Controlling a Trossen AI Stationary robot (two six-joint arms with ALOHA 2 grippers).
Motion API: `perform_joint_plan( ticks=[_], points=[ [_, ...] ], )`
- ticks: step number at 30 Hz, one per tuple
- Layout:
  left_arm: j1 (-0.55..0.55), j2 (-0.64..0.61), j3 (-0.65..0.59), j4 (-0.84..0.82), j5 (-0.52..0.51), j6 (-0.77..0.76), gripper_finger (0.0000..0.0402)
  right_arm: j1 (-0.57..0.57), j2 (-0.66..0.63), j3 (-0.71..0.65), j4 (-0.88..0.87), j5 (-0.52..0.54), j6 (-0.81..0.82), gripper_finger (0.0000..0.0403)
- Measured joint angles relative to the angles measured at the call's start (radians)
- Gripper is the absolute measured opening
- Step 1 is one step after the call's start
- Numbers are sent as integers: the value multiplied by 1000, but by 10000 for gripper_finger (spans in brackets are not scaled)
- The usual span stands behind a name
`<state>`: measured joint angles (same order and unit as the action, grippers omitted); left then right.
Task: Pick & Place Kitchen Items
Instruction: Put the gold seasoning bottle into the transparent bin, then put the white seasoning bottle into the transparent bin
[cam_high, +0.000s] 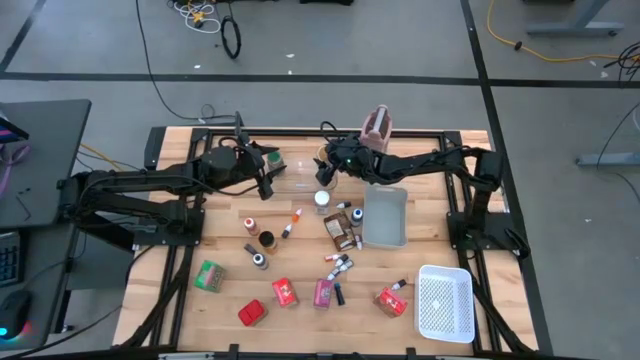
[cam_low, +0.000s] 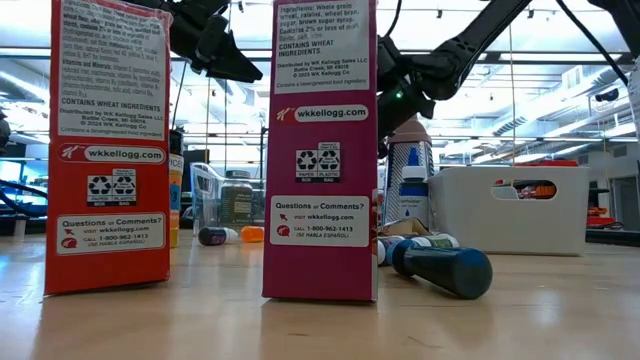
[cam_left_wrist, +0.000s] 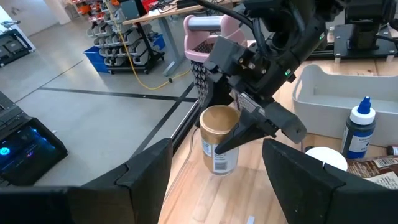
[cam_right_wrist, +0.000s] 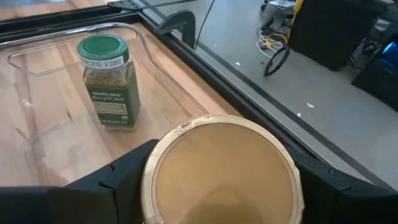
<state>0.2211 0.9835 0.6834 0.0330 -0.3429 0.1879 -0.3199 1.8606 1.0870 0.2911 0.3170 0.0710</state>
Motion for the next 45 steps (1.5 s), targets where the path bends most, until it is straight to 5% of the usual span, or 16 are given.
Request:
perform_joint_plan(
  ticks=[32,45],
  points=[
    [0,0,0,-21,0,0,261,0,-2,0,-18,-70,-3,332],
    [0,0,0,-21,102,-11,261,74,-96,0,47,-166,-93,338]
  ],
)
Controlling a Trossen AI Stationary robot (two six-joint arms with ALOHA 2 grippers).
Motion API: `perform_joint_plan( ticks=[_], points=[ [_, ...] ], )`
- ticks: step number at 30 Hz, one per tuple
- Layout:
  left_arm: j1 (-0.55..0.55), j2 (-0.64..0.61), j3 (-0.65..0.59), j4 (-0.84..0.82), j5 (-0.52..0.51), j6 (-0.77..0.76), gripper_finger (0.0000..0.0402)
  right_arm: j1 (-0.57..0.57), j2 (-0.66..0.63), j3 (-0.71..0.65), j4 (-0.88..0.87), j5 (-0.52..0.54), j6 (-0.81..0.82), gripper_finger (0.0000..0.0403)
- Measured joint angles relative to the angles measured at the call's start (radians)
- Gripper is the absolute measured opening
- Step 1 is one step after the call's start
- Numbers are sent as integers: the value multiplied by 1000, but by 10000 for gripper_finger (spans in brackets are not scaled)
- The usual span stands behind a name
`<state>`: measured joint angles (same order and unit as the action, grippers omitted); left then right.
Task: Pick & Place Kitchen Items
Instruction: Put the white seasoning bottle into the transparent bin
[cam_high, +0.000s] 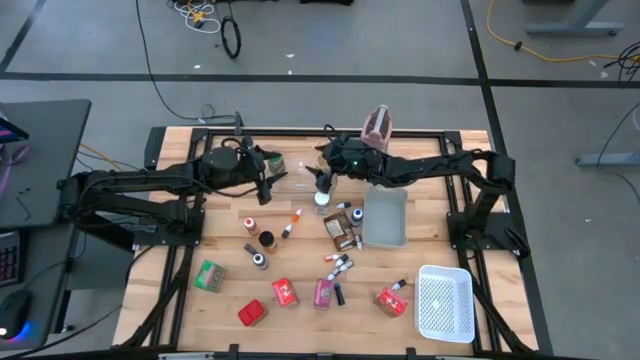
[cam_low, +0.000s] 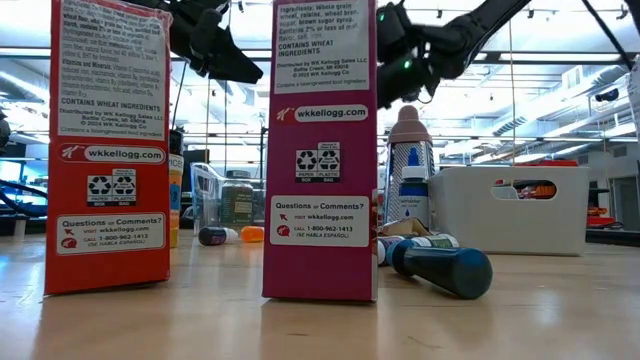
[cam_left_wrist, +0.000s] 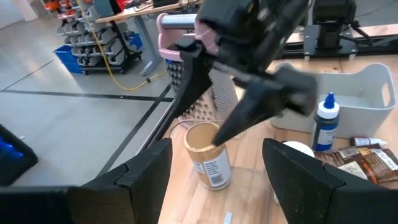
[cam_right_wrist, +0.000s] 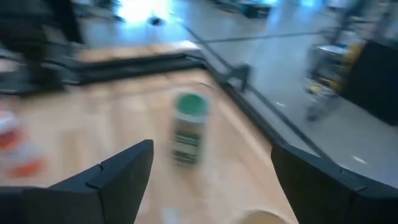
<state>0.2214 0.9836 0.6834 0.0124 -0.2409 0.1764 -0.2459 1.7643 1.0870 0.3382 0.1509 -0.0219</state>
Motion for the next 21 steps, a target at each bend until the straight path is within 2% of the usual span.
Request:
perform_joint_plan(
  ticks=[5,8,10,17,21],
  points=[
    [0,0,0,0,0,3,261,67,-17,0,-15,-164,17,338],
    [0,0,0,0,0,0,261,106,-17,0,-53,-216,6,338],
    [0,0,0,0,0,0,261,129,-16,0,-115,-203,9,338],
    [0,0,0,0,0,-8,261,169,-16,-1,-291,-59,24,338],
    [0,0,0,0,0,-8,261,170,-16,-1,-332,34,34,338]
  ],
)
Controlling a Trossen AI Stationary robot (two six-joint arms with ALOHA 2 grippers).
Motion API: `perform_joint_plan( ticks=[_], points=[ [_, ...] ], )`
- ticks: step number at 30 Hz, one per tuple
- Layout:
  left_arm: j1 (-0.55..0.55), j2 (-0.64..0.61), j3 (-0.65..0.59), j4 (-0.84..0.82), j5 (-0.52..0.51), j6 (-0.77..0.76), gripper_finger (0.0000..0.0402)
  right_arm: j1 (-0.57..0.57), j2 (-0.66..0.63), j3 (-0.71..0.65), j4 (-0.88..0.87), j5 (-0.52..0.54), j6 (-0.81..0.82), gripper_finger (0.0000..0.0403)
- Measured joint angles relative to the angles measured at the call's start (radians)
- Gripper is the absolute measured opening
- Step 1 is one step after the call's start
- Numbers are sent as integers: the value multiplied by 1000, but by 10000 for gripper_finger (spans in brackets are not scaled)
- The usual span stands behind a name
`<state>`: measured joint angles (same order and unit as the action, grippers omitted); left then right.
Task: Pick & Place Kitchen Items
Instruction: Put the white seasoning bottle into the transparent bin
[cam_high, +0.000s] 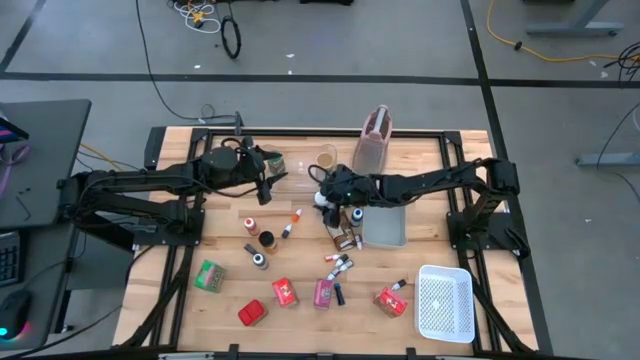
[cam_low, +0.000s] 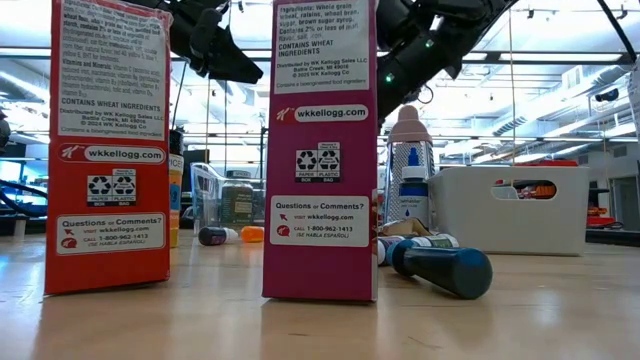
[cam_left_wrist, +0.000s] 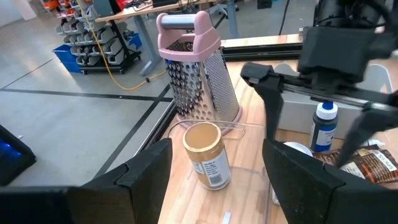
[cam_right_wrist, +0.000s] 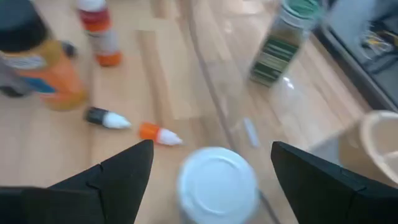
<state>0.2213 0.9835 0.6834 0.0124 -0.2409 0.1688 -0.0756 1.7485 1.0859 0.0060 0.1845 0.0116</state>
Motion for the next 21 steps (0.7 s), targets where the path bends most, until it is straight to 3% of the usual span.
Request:
perform_joint_plan(
  ticks=[7,15,21],
  points=[
    [0,0,0,0,0,0,261,-9,3,0,-47,-41,-6,338],
    [0,0,0,0,-1,1,261,-9,42,0,-14,-7,-83,337],
    [0,0,0,-1,-1,3,261,-18,45,0,-11,-36,-101,305]
  ],
)
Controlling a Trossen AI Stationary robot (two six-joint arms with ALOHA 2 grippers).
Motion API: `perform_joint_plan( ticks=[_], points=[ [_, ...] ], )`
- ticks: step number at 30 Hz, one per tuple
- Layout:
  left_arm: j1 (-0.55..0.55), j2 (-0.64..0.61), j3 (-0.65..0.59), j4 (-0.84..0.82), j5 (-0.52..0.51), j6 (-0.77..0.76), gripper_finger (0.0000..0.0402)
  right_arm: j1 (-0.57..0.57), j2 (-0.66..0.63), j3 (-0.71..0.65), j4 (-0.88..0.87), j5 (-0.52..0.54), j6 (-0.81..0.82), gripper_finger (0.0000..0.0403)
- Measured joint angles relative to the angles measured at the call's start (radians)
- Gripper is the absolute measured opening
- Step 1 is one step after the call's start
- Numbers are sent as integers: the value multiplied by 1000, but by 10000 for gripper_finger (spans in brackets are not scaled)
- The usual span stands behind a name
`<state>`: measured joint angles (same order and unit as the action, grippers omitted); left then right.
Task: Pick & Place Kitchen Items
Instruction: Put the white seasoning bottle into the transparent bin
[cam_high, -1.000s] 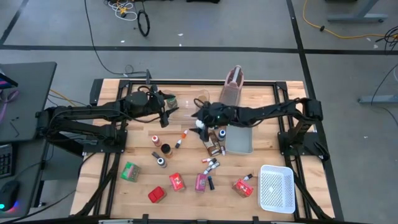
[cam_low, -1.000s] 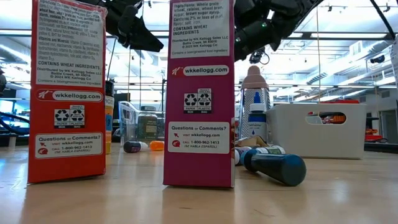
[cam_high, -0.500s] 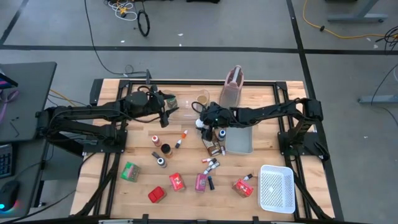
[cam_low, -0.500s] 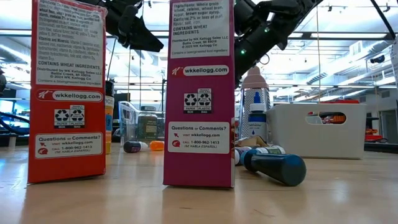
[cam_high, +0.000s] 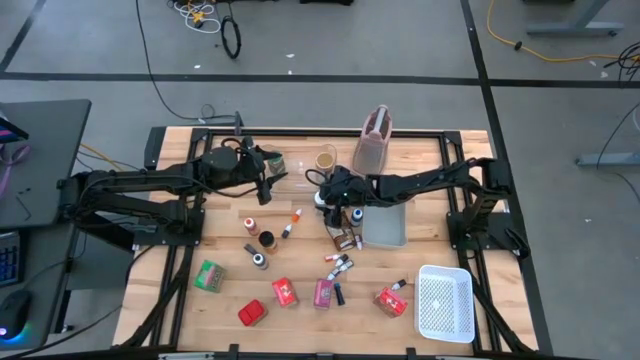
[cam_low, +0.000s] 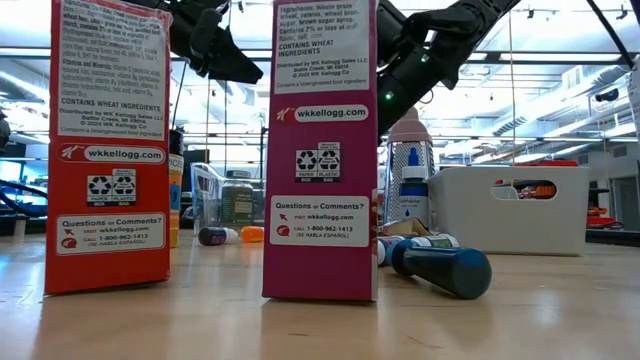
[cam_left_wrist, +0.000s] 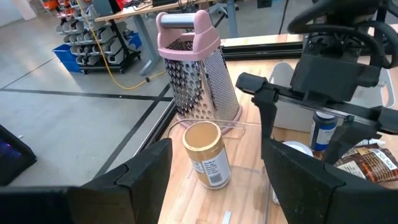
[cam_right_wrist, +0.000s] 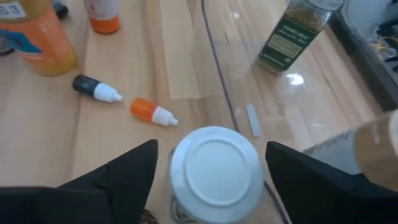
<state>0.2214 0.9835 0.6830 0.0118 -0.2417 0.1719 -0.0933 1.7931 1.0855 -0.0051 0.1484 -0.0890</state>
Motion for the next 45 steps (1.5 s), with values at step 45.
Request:
perform_joint_plan(
  ticks=[45],
  points=[
    [0,0,0,-1,0,1,261,-39,-119,0,211,165,-57,228]
  ],
)
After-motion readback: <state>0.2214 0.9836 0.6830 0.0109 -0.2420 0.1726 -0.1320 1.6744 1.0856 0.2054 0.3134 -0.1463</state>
